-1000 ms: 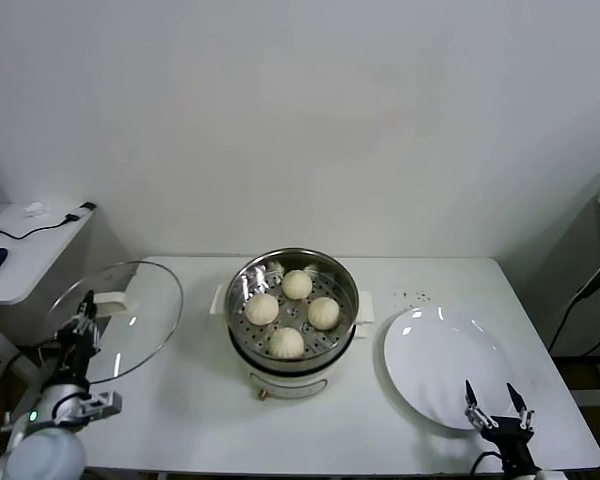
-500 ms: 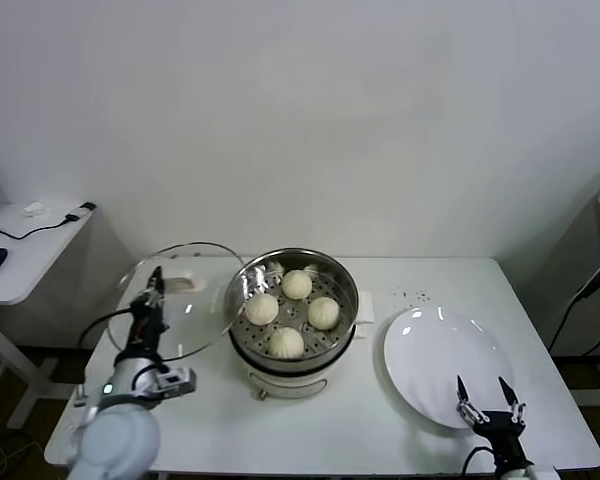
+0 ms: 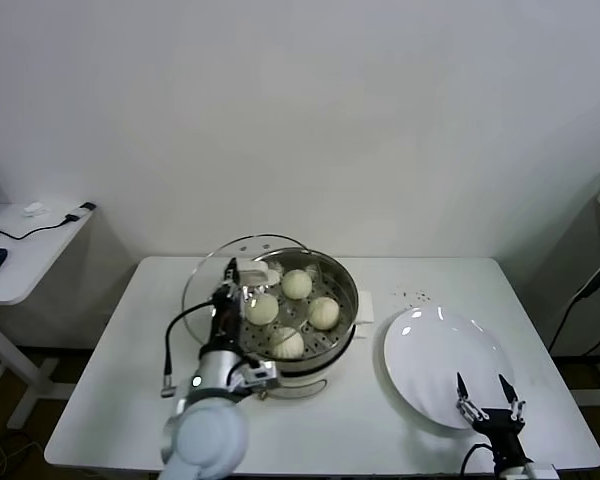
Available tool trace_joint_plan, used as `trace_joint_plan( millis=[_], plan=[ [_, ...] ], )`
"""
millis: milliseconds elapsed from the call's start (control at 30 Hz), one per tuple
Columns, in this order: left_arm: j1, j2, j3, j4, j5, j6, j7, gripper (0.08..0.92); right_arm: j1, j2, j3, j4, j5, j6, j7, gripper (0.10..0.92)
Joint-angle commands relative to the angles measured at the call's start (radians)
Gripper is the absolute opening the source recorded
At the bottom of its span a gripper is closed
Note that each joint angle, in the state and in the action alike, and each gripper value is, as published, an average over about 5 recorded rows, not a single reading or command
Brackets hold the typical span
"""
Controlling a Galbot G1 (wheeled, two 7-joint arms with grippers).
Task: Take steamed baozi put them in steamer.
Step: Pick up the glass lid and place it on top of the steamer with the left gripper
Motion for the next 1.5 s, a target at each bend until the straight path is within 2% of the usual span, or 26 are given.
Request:
trace_joint_plan(
  millis=[33,500,1000,1500],
  plan=[
    [-0.054,-0.165,0.164,0.110,0.137,0.028,0.011,0.137,0.002,0.004,0.004,-0.003,-0.004,0.004,0.001,0.823],
    [-0.076,-0.215,0.160,0.243,0.145,0.052,-0.038,0.137,-0.005,0.013,0.022,-0.007,-0.004,0.013,-0.002,0.823],
    [-0.073,-0.182,0.119,0.272,0.192,0.053,-0.039,0.137,-0.004,0.023,0.030,-0.004,-0.007,0.018,-0.003,0.823],
    [-0.074,-0.180,0.102,0.288,0.214,0.047,-0.039,0.137,-0.011,0.023,0.034,-0.003,-0.007,0.024,-0.006,0.823]
  ],
)
